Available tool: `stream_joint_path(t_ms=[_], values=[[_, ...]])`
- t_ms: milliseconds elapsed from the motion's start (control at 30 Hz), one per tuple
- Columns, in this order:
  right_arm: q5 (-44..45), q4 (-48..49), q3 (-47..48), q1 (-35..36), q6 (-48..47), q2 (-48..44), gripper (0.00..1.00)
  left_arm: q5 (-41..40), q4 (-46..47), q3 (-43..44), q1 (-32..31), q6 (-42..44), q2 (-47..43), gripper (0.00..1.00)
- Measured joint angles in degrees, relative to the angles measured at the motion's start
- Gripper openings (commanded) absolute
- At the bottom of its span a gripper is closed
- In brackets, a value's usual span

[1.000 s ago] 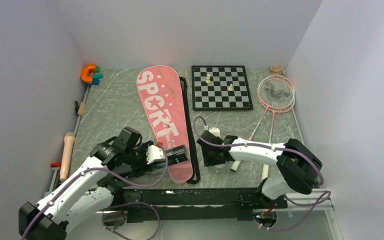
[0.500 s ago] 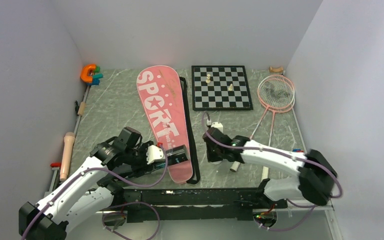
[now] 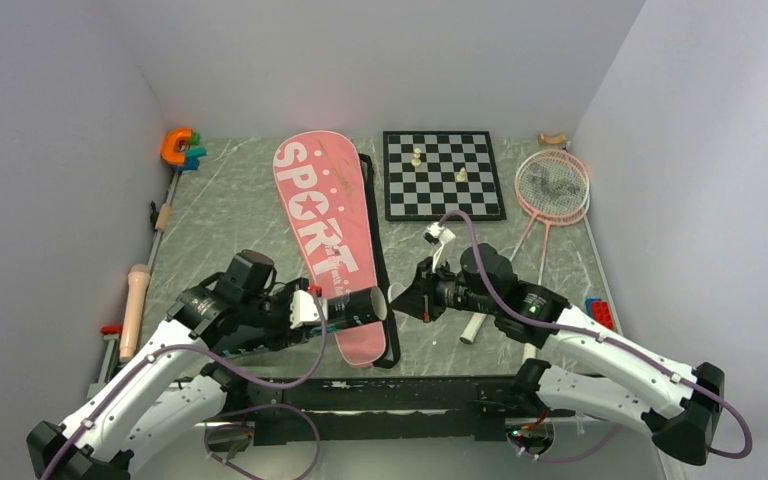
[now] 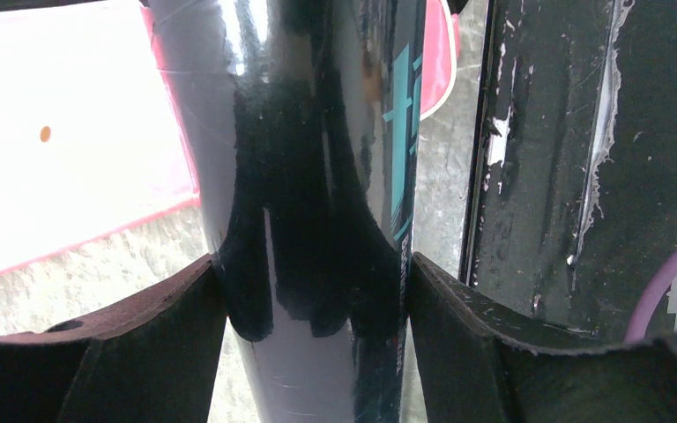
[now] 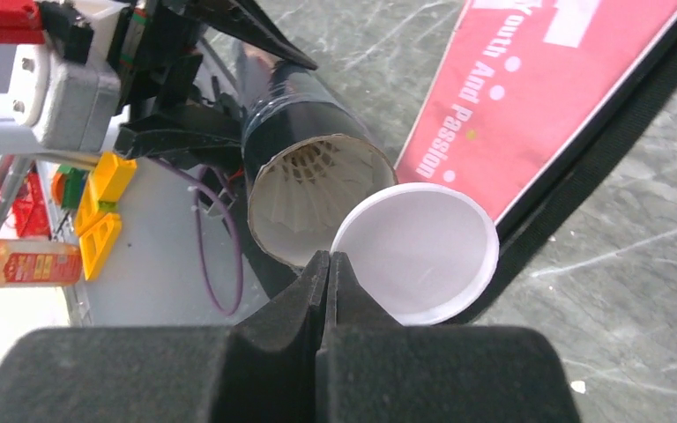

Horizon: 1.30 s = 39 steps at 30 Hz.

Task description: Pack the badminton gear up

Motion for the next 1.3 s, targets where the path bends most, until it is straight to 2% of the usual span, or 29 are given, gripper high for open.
stream_joint_path(t_ms=[267,1233,1267,1300], values=[[-4.8,5.3,-0.6,0.0,-0.5,-1.8,0.00,1.0,0.0,0.8,0.0,0.1,0.3,0.30],[-15.5,22.5,-5.0,-1.1,3.9,2.7,0.00,1.5,-0.5,2.5,0.0,-0.6,0.1,0.29],[-16.7,23.6,-5.3,-1.6,4.3,3.0,0.01,1.5,-0.8,2.7,0.0,-0.7,0.1,0.29],[-18.4,25.2,-5.4,-2.1,4.8,3.6,0.08,1.5,-1.1,3.0,0.0,-0.9,0.1,0.29]])
